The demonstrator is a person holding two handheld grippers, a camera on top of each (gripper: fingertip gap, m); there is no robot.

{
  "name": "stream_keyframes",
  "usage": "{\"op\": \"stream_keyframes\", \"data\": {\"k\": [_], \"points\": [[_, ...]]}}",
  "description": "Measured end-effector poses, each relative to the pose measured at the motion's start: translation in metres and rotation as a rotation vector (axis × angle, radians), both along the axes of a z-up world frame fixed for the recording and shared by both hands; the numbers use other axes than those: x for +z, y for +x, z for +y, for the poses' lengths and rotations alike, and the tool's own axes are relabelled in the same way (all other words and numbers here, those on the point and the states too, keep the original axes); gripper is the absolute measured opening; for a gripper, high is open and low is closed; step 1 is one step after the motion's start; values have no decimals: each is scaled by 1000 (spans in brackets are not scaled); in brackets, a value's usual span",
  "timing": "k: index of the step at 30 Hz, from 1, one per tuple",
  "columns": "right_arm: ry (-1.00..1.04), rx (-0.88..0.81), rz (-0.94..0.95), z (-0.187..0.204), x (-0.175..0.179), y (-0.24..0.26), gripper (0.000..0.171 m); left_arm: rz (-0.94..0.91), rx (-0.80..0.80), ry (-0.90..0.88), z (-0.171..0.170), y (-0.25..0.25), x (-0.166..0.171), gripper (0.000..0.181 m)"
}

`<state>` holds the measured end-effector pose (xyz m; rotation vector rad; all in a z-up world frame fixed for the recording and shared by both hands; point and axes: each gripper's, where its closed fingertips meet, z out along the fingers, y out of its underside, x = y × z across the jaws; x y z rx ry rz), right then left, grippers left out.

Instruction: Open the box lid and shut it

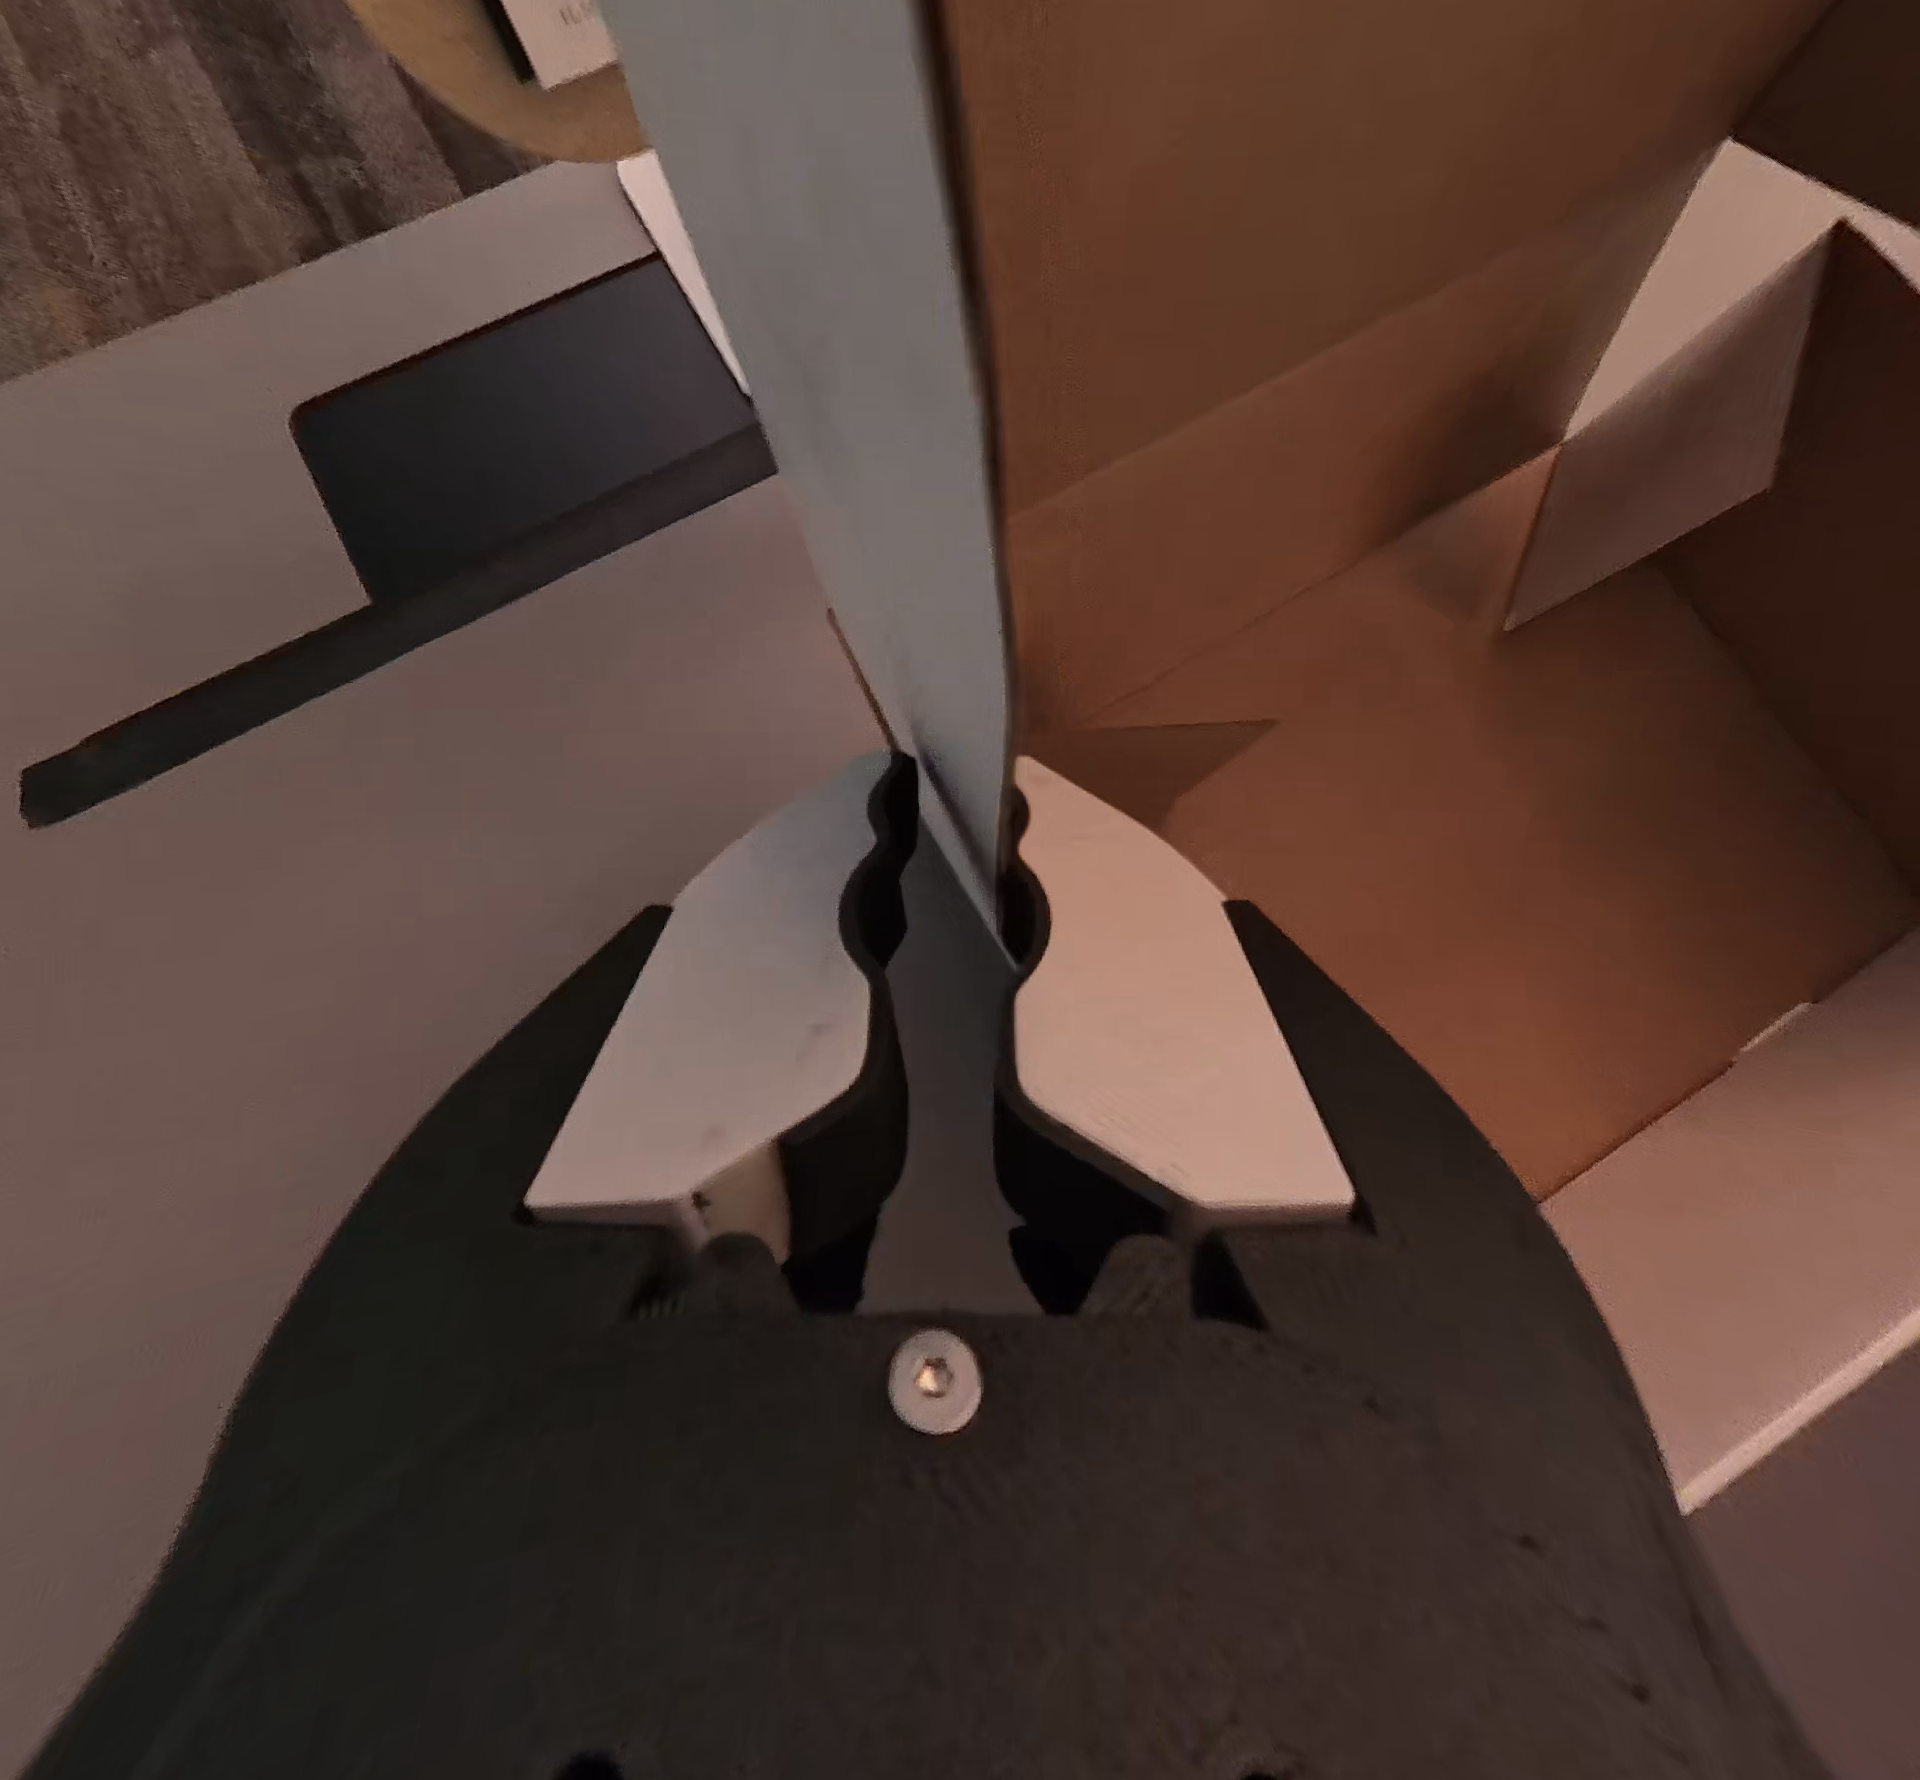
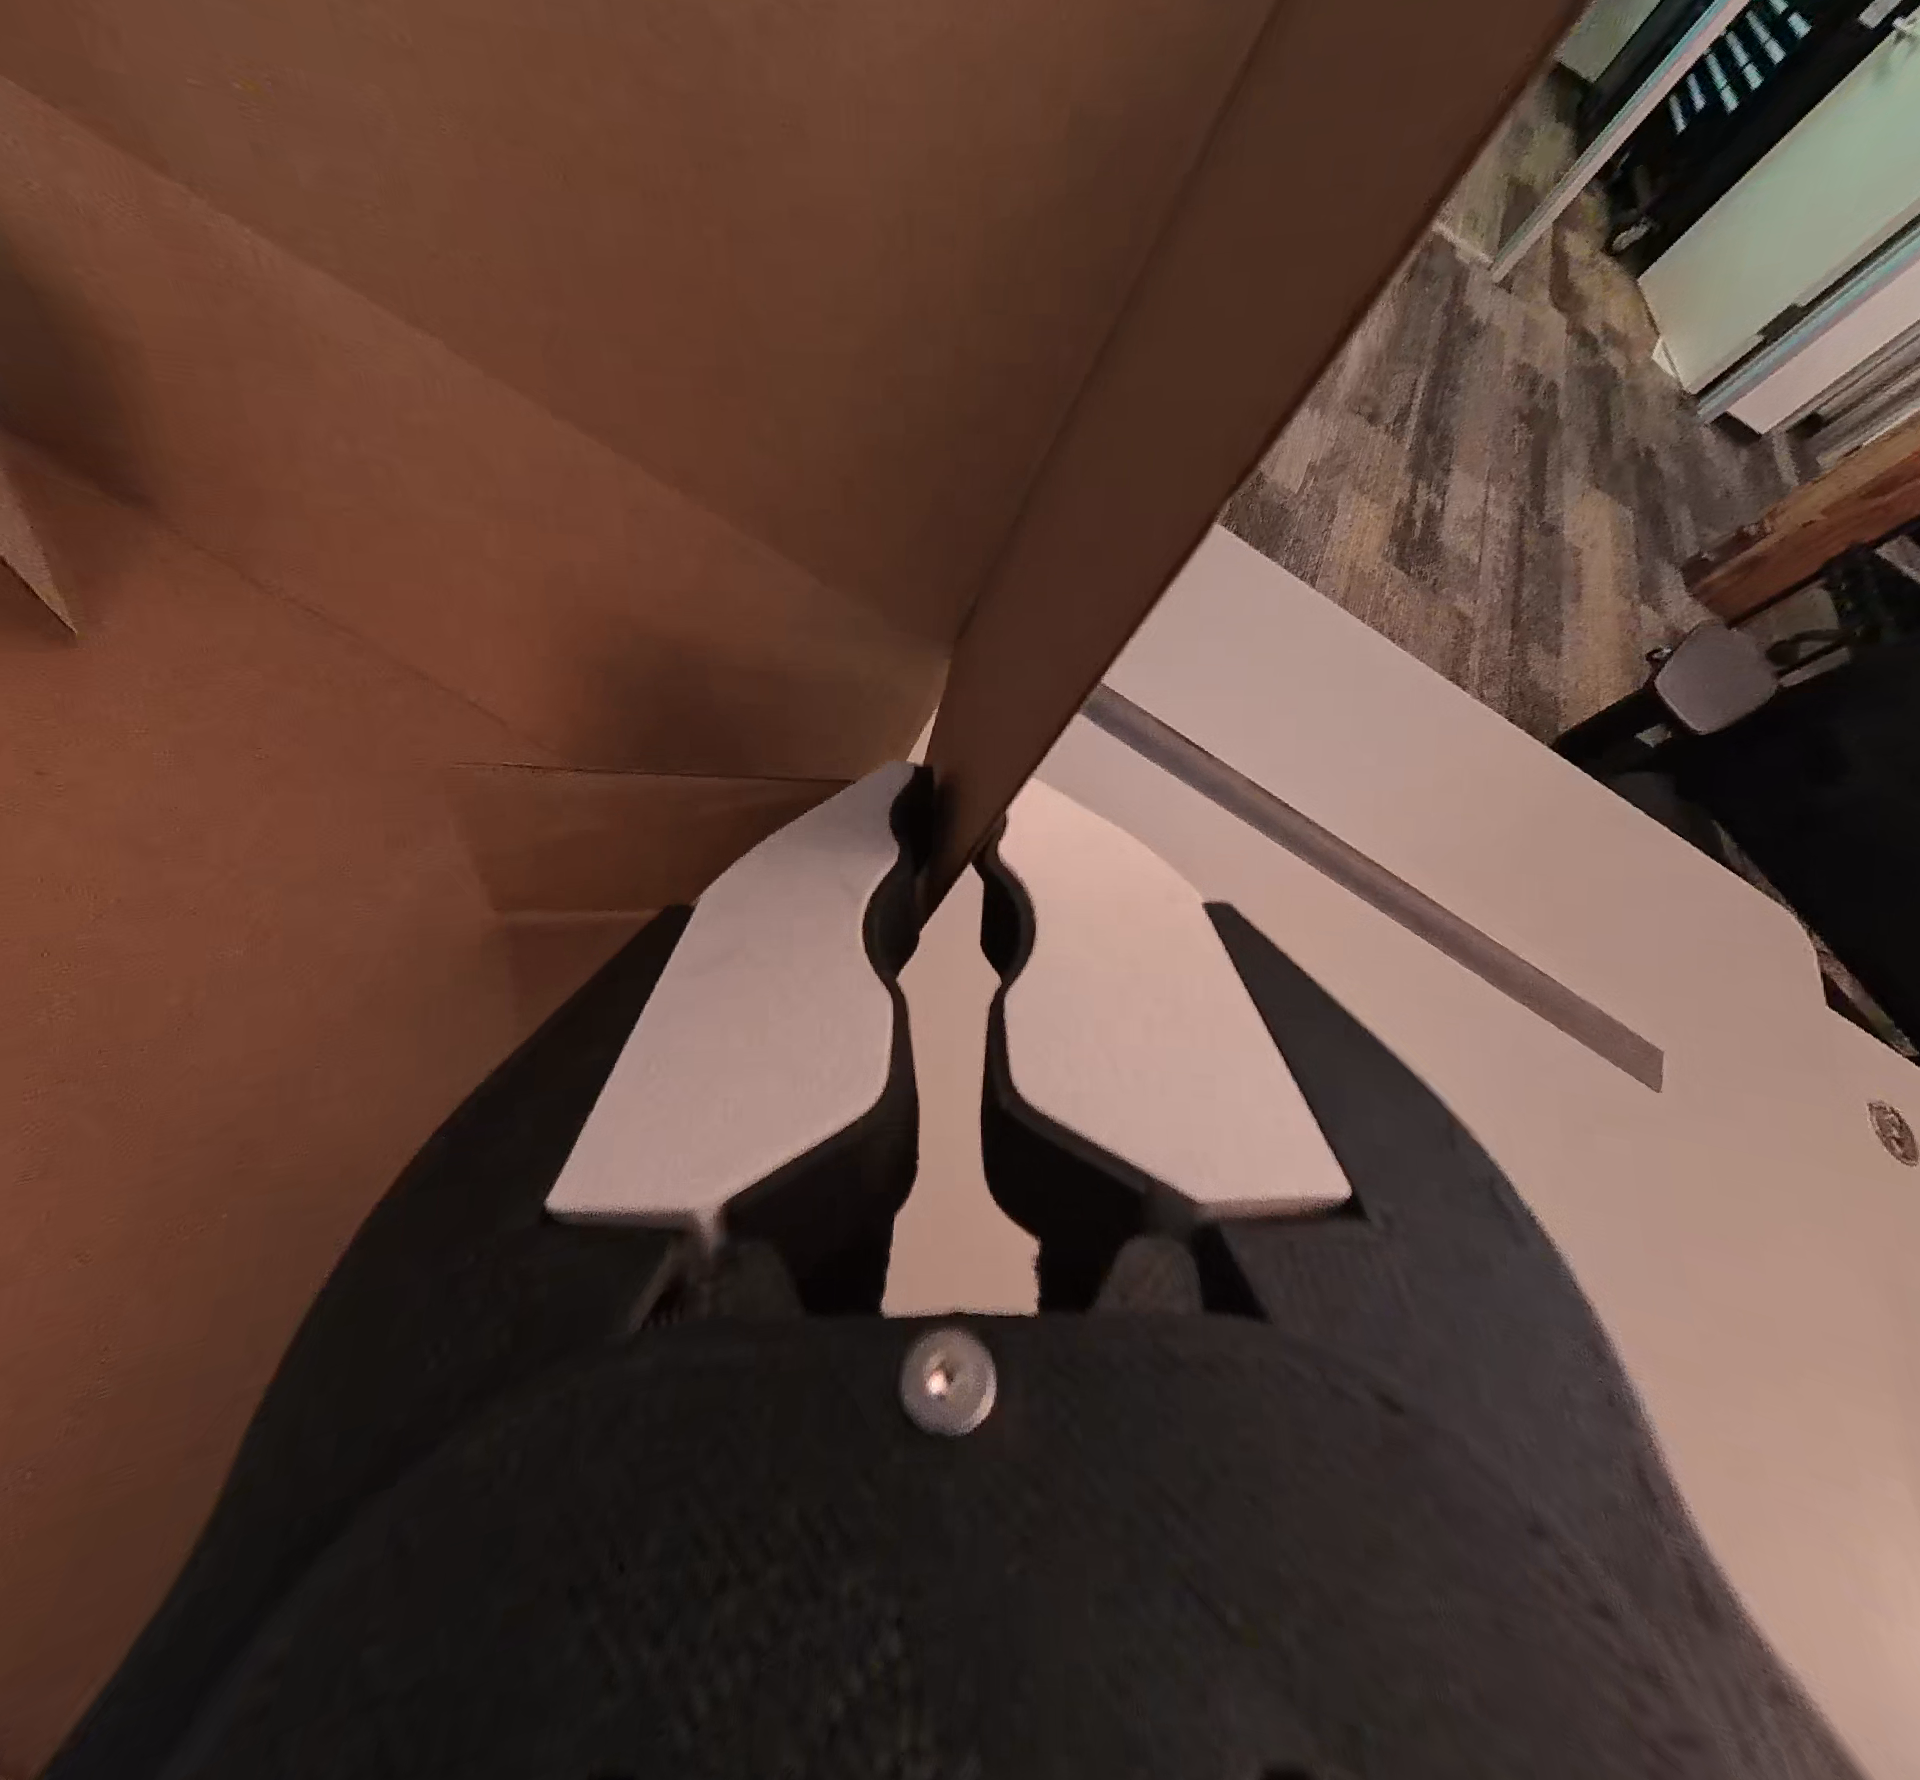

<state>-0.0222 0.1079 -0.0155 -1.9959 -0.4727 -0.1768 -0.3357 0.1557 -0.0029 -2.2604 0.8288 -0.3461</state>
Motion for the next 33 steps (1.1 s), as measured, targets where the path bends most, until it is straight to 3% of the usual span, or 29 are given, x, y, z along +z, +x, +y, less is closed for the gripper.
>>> {"op": "stream_keyframes", "data": {"k": [1, 7, 17, 33], "points": [[-15, 3, 7, 0, -2, 0, 7, 19, 6, -11, 0, -2, -3, 15], [-82, 52, 44, -7, -2, 0, 9, 49, 11, 46, 7, -3, 0, 5], [51, 52, 347, 2, 38, 4, 44, 46, -7, 30, 8, -3, -5, 4], [91, 64, 331, 5, 48, 2, 39, 38, -51, -2, 1, 4, -8, 8]]}}
